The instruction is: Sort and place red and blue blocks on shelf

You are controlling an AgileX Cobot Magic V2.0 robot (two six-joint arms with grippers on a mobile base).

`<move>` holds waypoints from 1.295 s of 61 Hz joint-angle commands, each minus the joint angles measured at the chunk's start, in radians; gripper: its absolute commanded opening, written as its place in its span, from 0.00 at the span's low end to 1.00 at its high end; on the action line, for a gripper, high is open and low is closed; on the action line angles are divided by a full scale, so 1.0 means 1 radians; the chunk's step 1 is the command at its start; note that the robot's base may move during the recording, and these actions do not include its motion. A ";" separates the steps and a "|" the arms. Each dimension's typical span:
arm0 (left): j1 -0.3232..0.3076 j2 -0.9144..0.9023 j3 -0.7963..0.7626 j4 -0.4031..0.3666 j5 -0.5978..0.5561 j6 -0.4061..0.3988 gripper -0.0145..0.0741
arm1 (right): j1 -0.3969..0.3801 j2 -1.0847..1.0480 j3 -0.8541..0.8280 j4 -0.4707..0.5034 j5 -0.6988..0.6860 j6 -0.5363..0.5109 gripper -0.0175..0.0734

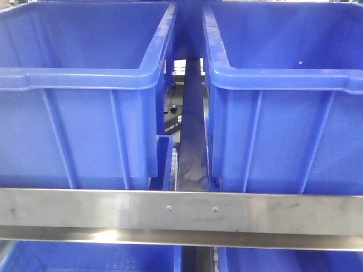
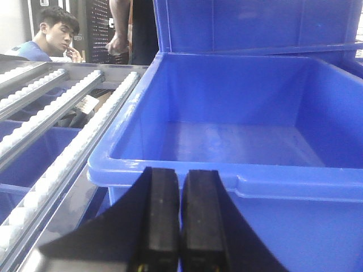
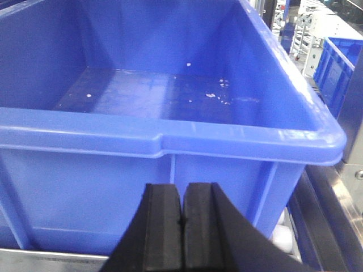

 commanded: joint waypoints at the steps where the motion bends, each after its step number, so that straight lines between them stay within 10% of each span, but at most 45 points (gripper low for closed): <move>1: -0.008 -0.015 0.024 0.000 -0.047 -0.001 0.30 | -0.003 -0.018 -0.025 -0.009 -0.080 -0.002 0.21; 79: -0.008 -0.015 0.024 0.000 -0.047 -0.001 0.30 | -0.003 -0.018 -0.025 -0.009 -0.080 -0.002 0.21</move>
